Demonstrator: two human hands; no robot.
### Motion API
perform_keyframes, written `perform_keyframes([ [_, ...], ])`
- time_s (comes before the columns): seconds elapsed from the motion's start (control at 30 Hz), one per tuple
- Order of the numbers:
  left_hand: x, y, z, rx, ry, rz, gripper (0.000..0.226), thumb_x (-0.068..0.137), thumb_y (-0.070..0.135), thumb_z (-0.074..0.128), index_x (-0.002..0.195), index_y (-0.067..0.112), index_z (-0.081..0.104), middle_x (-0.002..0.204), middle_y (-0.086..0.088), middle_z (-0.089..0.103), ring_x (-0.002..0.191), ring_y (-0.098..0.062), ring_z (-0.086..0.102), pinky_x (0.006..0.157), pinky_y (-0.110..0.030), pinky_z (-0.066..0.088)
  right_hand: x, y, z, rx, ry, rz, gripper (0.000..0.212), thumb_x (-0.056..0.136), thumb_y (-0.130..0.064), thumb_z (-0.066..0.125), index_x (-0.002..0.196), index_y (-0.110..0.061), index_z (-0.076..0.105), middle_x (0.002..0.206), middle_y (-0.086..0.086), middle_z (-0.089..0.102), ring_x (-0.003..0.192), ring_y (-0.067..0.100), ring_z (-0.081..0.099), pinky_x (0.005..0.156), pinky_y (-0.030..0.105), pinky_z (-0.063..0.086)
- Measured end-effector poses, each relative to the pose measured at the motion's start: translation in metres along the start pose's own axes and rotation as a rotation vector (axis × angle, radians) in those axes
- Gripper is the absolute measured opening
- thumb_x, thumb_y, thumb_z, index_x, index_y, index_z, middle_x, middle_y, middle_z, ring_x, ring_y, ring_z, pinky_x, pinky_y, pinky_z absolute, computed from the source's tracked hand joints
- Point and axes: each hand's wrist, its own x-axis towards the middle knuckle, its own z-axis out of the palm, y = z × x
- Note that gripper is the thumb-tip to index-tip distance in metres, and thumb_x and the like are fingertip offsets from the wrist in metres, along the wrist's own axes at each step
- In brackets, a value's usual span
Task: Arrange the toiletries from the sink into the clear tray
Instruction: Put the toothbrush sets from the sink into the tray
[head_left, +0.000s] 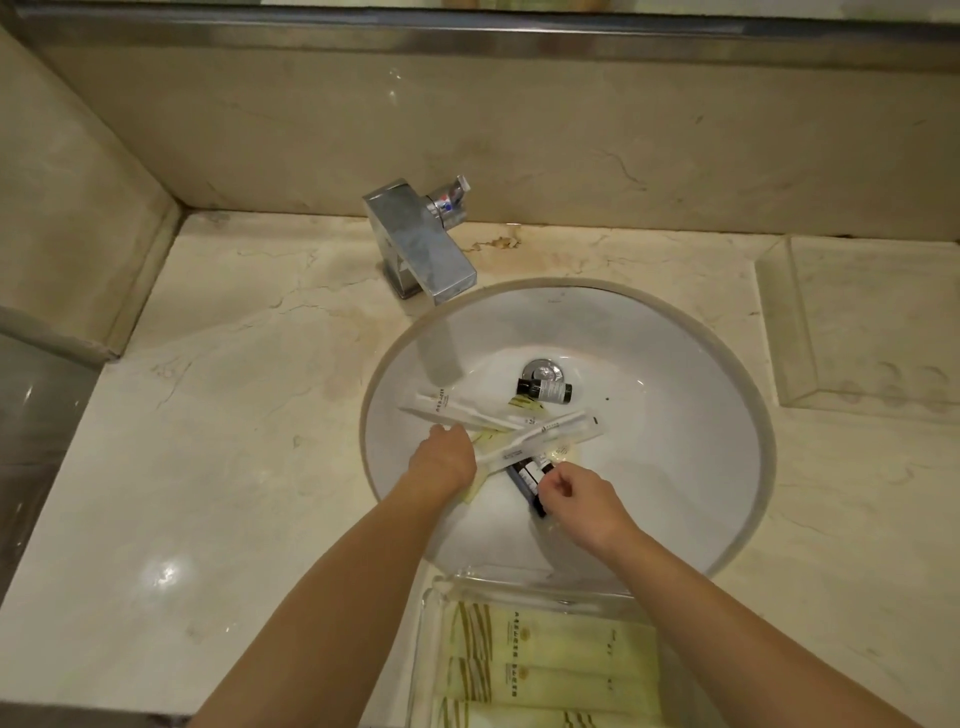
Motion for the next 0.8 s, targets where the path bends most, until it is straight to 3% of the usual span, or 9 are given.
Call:
perform_keyframes([
  [0.13, 0.002, 0.001, -0.001, -0.082, 0.045, -0.042, 0.037, 0.096, 0.009, 0.038, 0.132, 0.006, 0.044, 0.135, -0.018, 0.043, 0.118, -0.034, 0.051, 0.096, -0.038, 0.043, 0.003, 0.000, 0.000, 0.020, -0.015, 0.007, 0.023, 0.091, -0.019, 0.049, 0.069, -0.027, 0.051, 0.073, -0.009, 0.056, 0.066, 0.009, 0.049, 0.057, 0.022, 0.036],
  [0.2, 0.003, 0.001, -0.002, -0.124, 0.041, -0.073, 0.033, 0.091, 0.004, 0.046, 0.124, 0.005, 0.049, 0.127, -0.017, 0.051, 0.112, -0.031, 0.055, 0.085, -0.034, 0.045, 0.007, 0.001, 0.001, 0.038, -0.049, 0.020, 0.021, 0.091, -0.020, 0.050, 0.072, -0.028, 0.053, 0.077, -0.009, 0.057, 0.069, 0.009, 0.051, 0.058, 0.021, 0.037],
  [0.33, 0.003, 0.001, 0.001, -0.196, -0.008, -0.088, 0.019, 0.088, 0.024, 0.059, 0.101, 0.010, 0.054, 0.100, -0.010, 0.059, 0.085, -0.024, 0.057, 0.066, -0.031, 0.042, 0.016, -0.002, 0.008, 0.150, -0.243, 0.060, 0.013, 0.090, -0.018, 0.054, 0.078, -0.022, 0.058, 0.081, -0.006, 0.056, 0.077, 0.013, 0.052, 0.071, 0.023, 0.040],
  [0.43, 0.005, 0.005, 0.005, -0.155, -0.050, -0.088, 0.029, 0.081, 0.035, 0.067, 0.093, 0.013, 0.053, 0.105, -0.010, 0.062, 0.092, -0.026, 0.062, 0.069, -0.033, 0.049, 0.020, -0.007, 0.015, 0.204, -0.374, 0.106, 0.025, 0.089, -0.016, 0.055, 0.065, -0.023, 0.054, 0.075, -0.006, 0.050, 0.072, 0.011, 0.047, 0.070, 0.024, 0.038],
  [0.53, 0.009, 0.009, 0.012, -0.137, -0.071, -0.106, 0.043, 0.083, 0.034, 0.067, 0.115, 0.008, 0.056, 0.120, -0.013, 0.056, 0.103, -0.027, 0.061, 0.084, -0.036, 0.053, 0.026, -0.010, 0.023, 0.217, -0.375, 0.133, 0.012, 0.088, -0.018, 0.059, 0.077, -0.022, 0.061, 0.087, -0.004, 0.058, 0.087, 0.016, 0.054, 0.077, 0.027, 0.042],
  [0.6, 0.013, 0.008, 0.014, -0.138, -0.080, -0.098, 0.036, 0.088, 0.026, 0.062, 0.117, 0.005, 0.056, 0.124, -0.014, 0.056, 0.105, -0.028, 0.061, 0.085, -0.035, 0.052, 0.029, -0.011, 0.025, 0.256, -0.359, 0.156, 0.005, 0.088, -0.018, 0.059, 0.085, -0.020, 0.062, 0.098, 0.000, 0.061, 0.093, 0.018, 0.056, 0.080, 0.028, 0.044],
  [0.73, 0.015, 0.009, 0.008, -0.209, -0.129, -0.039, 0.030, 0.090, 0.020, 0.062, 0.111, 0.000, 0.055, 0.111, -0.014, 0.065, 0.103, -0.029, 0.064, 0.075, -0.032, 0.047, 0.032, -0.012, 0.027, 0.358, -0.342, 0.210, 0.006, 0.087, -0.018, 0.059, 0.084, -0.022, 0.063, 0.102, 0.004, 0.062, 0.092, 0.018, 0.056, 0.080, 0.029, 0.046],
  [0.8, 0.014, 0.010, 0.005, -0.276, -0.178, -0.043, 0.020, 0.089, 0.019, 0.062, 0.094, 0.001, 0.056, 0.089, -0.015, 0.065, 0.081, -0.028, 0.066, 0.063, -0.031, 0.048, 0.032, -0.010, 0.027, 0.434, -0.331, 0.220, 0.008, 0.086, -0.015, 0.060, 0.085, -0.020, 0.066, 0.097, 0.004, 0.062, 0.089, 0.019, 0.056, 0.078, 0.030, 0.047],
])
